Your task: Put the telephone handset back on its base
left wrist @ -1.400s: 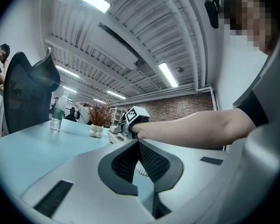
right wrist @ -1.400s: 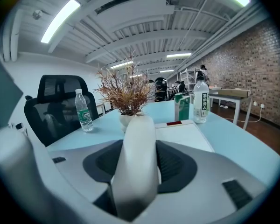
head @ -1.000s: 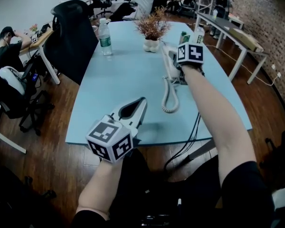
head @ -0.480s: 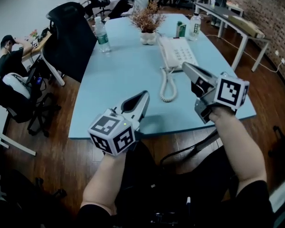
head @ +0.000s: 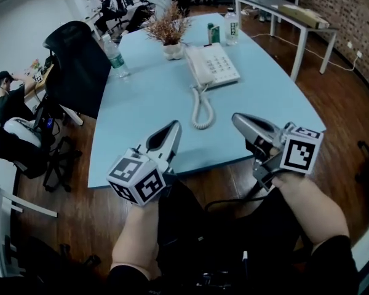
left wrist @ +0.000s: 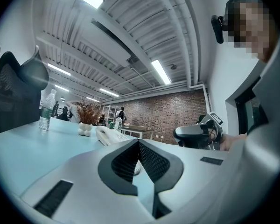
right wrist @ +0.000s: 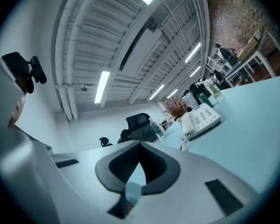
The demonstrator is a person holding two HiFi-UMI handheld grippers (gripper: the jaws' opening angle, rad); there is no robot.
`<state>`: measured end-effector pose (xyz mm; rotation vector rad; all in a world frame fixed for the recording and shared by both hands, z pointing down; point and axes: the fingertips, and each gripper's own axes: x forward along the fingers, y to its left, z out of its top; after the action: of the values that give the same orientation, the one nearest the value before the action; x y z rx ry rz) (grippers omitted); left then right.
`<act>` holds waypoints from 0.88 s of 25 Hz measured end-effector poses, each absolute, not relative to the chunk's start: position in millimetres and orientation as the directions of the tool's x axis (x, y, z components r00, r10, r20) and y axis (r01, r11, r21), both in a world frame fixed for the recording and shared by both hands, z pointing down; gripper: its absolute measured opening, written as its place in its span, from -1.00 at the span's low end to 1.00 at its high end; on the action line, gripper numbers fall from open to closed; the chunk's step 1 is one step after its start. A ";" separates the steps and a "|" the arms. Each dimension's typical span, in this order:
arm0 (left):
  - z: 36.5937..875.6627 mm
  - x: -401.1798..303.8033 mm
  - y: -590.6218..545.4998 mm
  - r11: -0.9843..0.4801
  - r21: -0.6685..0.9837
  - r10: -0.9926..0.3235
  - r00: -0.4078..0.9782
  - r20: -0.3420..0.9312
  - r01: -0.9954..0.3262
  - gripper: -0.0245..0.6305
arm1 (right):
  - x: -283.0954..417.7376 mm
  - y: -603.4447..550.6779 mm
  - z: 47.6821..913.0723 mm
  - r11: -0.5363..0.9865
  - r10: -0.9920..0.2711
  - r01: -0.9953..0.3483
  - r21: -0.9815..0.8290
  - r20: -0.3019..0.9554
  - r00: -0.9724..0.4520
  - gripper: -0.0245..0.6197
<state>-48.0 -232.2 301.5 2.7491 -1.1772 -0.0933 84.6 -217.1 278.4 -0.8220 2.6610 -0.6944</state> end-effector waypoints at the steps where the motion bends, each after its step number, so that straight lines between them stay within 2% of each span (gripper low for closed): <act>1: 302.1 -44.6 -230.5 -0.688 0.156 -0.717 0.697 0.003 -0.709 -0.93 | 84.9 -218.4 282.7 0.720 -0.590 -0.467 -0.513 -0.097 -0.802 -0.91; 8: 305.0 -41.2 -227.2 -0.704 0.150 -0.701 0.713 0.007 -0.694 -0.93 | 85.2 -223.6 303.0 0.712 -0.601 -0.514 -0.479 -0.036 -0.799 -0.91; 22: 299.5 -47.1 -228.8 -0.701 0.179 -0.703 0.711 -0.013 -0.690 -0.93 | 85.9 -226.0 301.9 0.715 -0.621 -0.560 -0.418 -0.012 -0.783 -0.91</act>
<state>-47.1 -228.8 299.5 2.7545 -1.1307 -0.1204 85.9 -226.0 301.9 -0.9599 2.7667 -0.6006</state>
